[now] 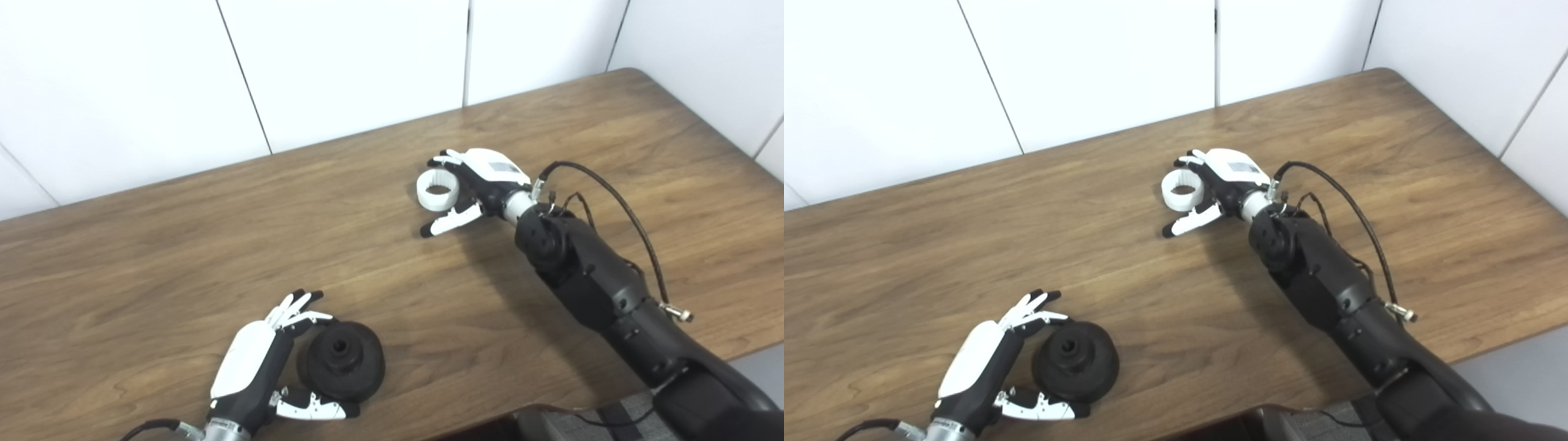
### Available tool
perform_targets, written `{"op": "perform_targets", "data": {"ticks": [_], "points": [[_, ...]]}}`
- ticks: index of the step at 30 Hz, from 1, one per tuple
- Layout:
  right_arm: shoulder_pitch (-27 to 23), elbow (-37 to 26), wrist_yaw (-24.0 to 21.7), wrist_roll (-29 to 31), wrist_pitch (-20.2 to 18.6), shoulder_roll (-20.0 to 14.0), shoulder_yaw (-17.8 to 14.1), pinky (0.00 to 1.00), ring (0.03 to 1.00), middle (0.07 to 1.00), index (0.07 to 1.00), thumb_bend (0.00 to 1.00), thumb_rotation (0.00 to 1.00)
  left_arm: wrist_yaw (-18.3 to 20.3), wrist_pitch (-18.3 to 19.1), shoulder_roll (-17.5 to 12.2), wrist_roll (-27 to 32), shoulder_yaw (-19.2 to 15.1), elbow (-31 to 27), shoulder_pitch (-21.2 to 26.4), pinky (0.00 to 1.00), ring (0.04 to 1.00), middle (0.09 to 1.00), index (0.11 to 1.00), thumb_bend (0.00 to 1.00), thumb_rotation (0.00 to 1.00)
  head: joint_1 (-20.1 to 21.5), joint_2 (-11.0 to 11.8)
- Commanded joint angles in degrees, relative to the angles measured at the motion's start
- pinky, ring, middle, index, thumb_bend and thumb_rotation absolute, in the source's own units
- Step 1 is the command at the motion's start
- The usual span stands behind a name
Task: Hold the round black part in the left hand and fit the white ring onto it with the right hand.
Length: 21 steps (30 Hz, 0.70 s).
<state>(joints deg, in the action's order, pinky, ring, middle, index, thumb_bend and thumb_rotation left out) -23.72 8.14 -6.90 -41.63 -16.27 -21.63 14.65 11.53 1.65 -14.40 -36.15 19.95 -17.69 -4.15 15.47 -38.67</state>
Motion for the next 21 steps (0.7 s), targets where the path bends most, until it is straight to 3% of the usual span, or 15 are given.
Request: {"op": "perform_targets", "data": {"ticks": [1, 9, 21], "points": [[-0.99, 0.27, 4.82, 0.27, 1.86, 0.92, -1.56, 0.81, 0.905, 0.913, 0.811, 0.85, 0.41, -0.23, -0.69, -0.72, -0.78, -0.54, -0.18, 0.04, 0.97, 0.994, 0.944, 0.598, 0.9, 0.23, -0.08, -0.13], [-0.09, 2.44, 12.2, 0.73, 4.04, 2.98, -3.38, 0.75, 0.863, 0.876, 0.731, 0.73, 0.32, 0.58, -0.14, -0.81, -0.72, -1.06, -0.83, -0.02, 0.98, 0.994, 0.943, 0.598, 0.9, 0.23, 0.04, -0.27], [0.7, 3.0, 13.89, 1.35, 4.68, 2.66, -3.67, 0.72, 0.838, 0.855, 0.681, 0.73, 0.31, 1.02, -0.27, -0.91, -0.67, -1.55, -0.99, -0.06, 0.98, 0.993, 0.942, 0.598, 0.9, 0.23, 0.13, -0.72]]}}
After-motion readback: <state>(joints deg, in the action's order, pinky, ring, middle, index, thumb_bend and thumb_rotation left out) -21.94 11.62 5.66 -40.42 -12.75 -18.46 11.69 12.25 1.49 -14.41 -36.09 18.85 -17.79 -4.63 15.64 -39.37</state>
